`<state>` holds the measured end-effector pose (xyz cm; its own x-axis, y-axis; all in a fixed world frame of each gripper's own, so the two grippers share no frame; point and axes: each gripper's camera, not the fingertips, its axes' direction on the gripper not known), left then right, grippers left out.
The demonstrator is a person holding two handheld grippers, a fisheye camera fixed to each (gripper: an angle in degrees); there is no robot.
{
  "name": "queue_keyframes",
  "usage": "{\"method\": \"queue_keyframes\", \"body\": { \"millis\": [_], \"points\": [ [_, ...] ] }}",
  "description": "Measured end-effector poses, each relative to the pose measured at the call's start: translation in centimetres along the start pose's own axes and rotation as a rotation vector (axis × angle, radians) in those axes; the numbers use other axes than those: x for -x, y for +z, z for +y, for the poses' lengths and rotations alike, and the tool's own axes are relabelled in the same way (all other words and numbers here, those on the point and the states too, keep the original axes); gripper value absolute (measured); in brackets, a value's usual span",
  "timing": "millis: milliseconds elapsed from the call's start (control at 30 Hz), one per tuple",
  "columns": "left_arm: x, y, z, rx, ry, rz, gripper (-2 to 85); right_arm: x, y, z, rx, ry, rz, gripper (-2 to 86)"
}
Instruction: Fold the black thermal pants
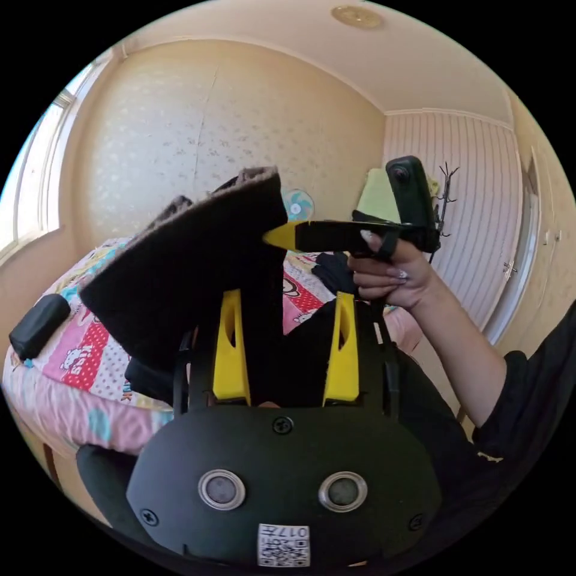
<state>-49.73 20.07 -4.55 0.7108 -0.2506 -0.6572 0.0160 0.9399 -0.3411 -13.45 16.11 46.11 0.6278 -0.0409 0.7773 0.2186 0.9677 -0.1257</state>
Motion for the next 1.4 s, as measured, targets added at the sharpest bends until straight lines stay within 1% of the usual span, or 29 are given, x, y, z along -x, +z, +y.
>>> {"method": "queue_keyframes", "body": {
  "millis": [33, 100, 200, 333, 433, 500, 567, 600, 667, 700, 733, 767, 800, 833, 967, 1067, 1100, 1133, 1200, 1267, 1333, 1400],
  "points": [
    [0.4, -0.2, 0.1, -0.008, -0.030, -0.025, 20.4, 1.3, 3.1, -0.3, 0.060, -0.039, -0.005, 2.5],
    [2.6, -1.1, 0.7, -0.040, -0.172, -0.088, 17.3, 2.7, 7.3, -0.2, 0.117, -0.071, 0.010, 2.4],
    [5.4, -1.6, 1.1, -0.060, -0.294, -0.076, 14.7, 3.7, 13.3, 0.6, 0.170, -0.066, 0.007, 2.4],
    [7.6, -1.9, 1.1, -0.096, -0.388, -0.047, 14.4, 4.1, 22.5, 1.4, 0.263, 0.001, -0.038, 2.7],
    [9.3, -2.0, 1.4, -0.100, -0.460, -0.072, 15.3, 4.8, 28.2, 1.6, 0.353, 0.004, 0.002, 3.1],
    [11.4, -2.1, 1.9, -0.138, -0.530, -0.016, 16.0, 4.5, 30.8, 1.6, 0.401, 0.011, 0.013, 3.4],
    [12.8, -2.1, 1.7, -0.151, -0.562, 0.031, 16.9, 3.4, 32.1, 1.7, 0.379, 0.052, 0.014, 3.7],
    [13.7, -2.2, 1.4, -0.160, -0.571, 0.068, 17.8, 2.2, 32.2, 2.0, 0.338, 0.079, 0.001, 4.0],
    [14.7, -2.4, 0.9, -0.177, -0.576, 0.121, 18.6, -0.3, 31.2, 2.9, 0.240, 0.130, -0.016, 4.4],
    [15.3, -2.4, 0.7, -0.177, -0.585, 0.139, 19.5, -2.4, 30.0, 3.9, 0.151, 0.167, -0.031, 4.3],
    [15.5, -2.5, 0.6, -0.175, -0.592, 0.136, 20.2, -4.6, 28.7, 5.1, 0.064, 0.218, -0.022, 3.9],
    [15.9, -2.6, 0.4, -0.173, -0.602, 0.116, 21.1, -5.8, 28.3, 5.8, 0.027, 0.246, 0.001, 3.6],
    [16.3, -2.8, 0.3, -0.181, -0.606, 0.102, 21.7, -8.1, 28.0, 7.2, -0.017, 0.324, 0.076, 3.0],
    [16.6, -2.8, 0.2, -0.185, -0.608, 0.099, 21.7, -10.4, 28.7, 8.7, -0.020, 0.401, 0.139, 2.4],
    [18.4, -2.9, -0.8, -0.186, -0.639, 0.114, 21.8, -15.7, 34.3, 12.0, 0.103, 0.476, 0.164, 1.0],
    [19.4, -3.3, -1.8, -0.188, -0.680, 0.133, 21.9, -17.8, 40.2, 13.6, 0.257, 0.469, 0.095, 0.6],
    [19.9, -3.6, -2.2, -0.184, -0.706, 0.140, 22.1, -18.3, 42.4, 14.1, 0.349, 0.482, 0.062, 0.5],
    [20.2, -3.8, -2.4, -0.181, -0.724, 0.146, 22.3, -18.3, 43.6, 14.4, 0.398, 0.483, 0.038, 0.4],
    [21.7, -4.5, -3.2, -0.147, -0.817, 0.174, 23.1, -17.2, 43.4, 14.2, 0.378, 0.430, 0.007, 0.3],
    [22.7, -5.1, -3.6, -0.115, -0.877, 0.183, 24.0, -15.5, 42.7, 14.1, 0.325, 0.370, -0.097, 0.2],
    [23.7, -5.9, -3.6, -0.100, -0.944, 0.189, 25.1, -13.1, 42.9, 14.5, 0.302, 0.296, -0.327, 0.3],
    [24.8, -6.6, -3.0, -0.095, -1.042, 0.198, 26.1, -11.3, 44.2, 15.5, 0.310, 0.260, -0.478, 0.3]
  ]
}}
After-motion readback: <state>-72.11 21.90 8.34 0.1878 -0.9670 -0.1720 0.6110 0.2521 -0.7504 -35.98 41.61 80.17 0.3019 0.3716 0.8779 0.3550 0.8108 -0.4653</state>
